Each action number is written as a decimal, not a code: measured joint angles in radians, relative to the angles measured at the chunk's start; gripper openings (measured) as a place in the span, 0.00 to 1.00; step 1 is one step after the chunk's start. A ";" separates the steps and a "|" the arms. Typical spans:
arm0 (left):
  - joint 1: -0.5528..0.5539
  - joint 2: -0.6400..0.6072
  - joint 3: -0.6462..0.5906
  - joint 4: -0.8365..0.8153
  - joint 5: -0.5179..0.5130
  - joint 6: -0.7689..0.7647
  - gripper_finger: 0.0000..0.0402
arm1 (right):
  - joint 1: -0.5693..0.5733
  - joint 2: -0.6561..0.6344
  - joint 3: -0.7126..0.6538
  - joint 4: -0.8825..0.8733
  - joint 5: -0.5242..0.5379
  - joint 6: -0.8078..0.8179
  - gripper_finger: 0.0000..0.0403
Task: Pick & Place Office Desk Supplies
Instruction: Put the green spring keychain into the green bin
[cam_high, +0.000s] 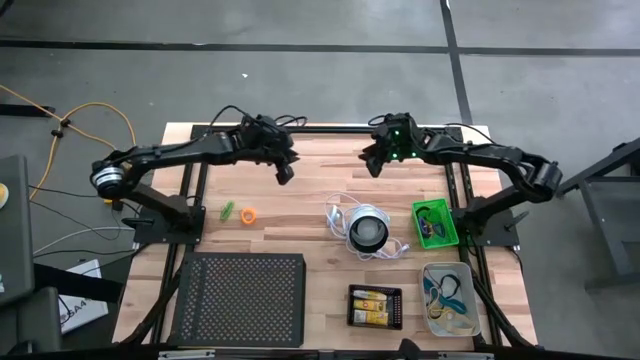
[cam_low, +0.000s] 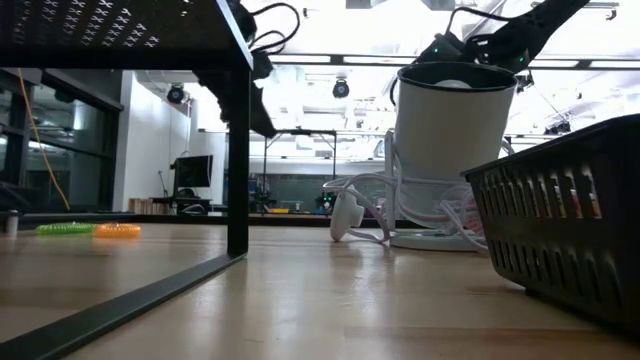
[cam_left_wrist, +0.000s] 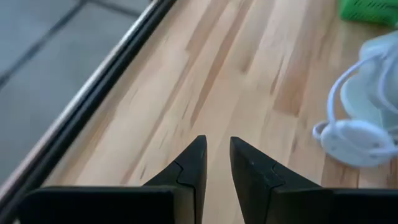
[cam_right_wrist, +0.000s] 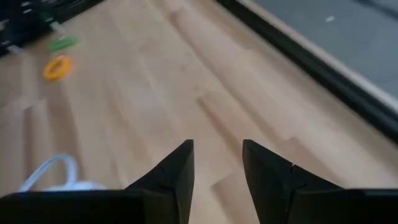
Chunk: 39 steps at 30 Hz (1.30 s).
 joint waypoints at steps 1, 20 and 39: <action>0.008 -0.010 0.000 -0.029 -0.001 -0.011 0.16 | 0.001 0.001 0.000 0.009 0.026 0.000 0.31; 0.107 -0.019 -0.039 -0.314 -0.001 -0.070 0.16 | 0.028 0.002 0.000 0.014 0.100 0.000 0.31; -0.051 -0.174 -0.209 -0.636 -0.259 -0.717 0.16 | 0.104 0.002 0.000 0.014 0.101 0.000 0.31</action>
